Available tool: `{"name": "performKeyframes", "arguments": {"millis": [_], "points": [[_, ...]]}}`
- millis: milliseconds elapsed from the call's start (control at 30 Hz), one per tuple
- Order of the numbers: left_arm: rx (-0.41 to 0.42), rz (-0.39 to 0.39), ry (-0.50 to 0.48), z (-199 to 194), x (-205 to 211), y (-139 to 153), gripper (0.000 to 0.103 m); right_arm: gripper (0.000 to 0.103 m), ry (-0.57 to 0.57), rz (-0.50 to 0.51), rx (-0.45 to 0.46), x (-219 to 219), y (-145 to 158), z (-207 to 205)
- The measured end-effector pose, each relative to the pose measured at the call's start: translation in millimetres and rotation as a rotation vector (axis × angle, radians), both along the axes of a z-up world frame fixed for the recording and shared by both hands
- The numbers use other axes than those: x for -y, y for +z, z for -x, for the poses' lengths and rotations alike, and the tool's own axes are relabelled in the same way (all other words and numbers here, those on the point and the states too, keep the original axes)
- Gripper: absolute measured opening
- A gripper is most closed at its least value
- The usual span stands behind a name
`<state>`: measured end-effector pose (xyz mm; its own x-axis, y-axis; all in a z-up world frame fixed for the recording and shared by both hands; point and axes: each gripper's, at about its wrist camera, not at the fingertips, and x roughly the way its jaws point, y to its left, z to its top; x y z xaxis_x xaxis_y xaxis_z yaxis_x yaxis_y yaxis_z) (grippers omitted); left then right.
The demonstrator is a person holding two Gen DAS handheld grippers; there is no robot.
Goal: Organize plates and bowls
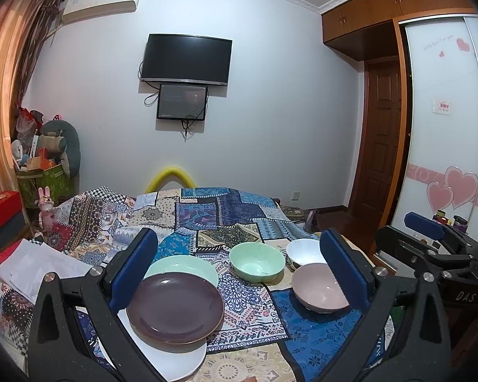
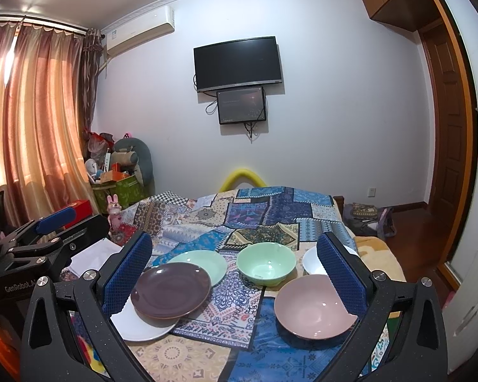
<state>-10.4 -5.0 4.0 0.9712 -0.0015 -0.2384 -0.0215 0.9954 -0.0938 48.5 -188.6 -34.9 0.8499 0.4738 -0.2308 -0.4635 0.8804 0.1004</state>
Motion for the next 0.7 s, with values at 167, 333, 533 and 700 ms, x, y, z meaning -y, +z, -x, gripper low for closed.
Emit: {"name": "performKeyframes", "arguments": {"millis": [167,333,533,700], "points": [[-0.001,0.003,0.000,-0.1,0.1,-0.6,0.103,0.103,0.000,-0.001,0.000,0.1,-0.5,0.3],[-0.005,0.009,-0.005,-0.9,-0.1,-2.2,0.103,0.103,0.000,-0.001,-0.001,0.0,-1.0,-0.1],[-0.004,0.006,-0.002,-2.0,-0.9,-2.5,0.103,0.103,0.001,0.000,-0.001,0.3,-1.1,-0.1],[-0.006,0.010,-0.001,-3.2,-2.5,-3.0,0.103,0.103,0.001,-0.002,-0.004,0.2,-1.7,0.7]]}}
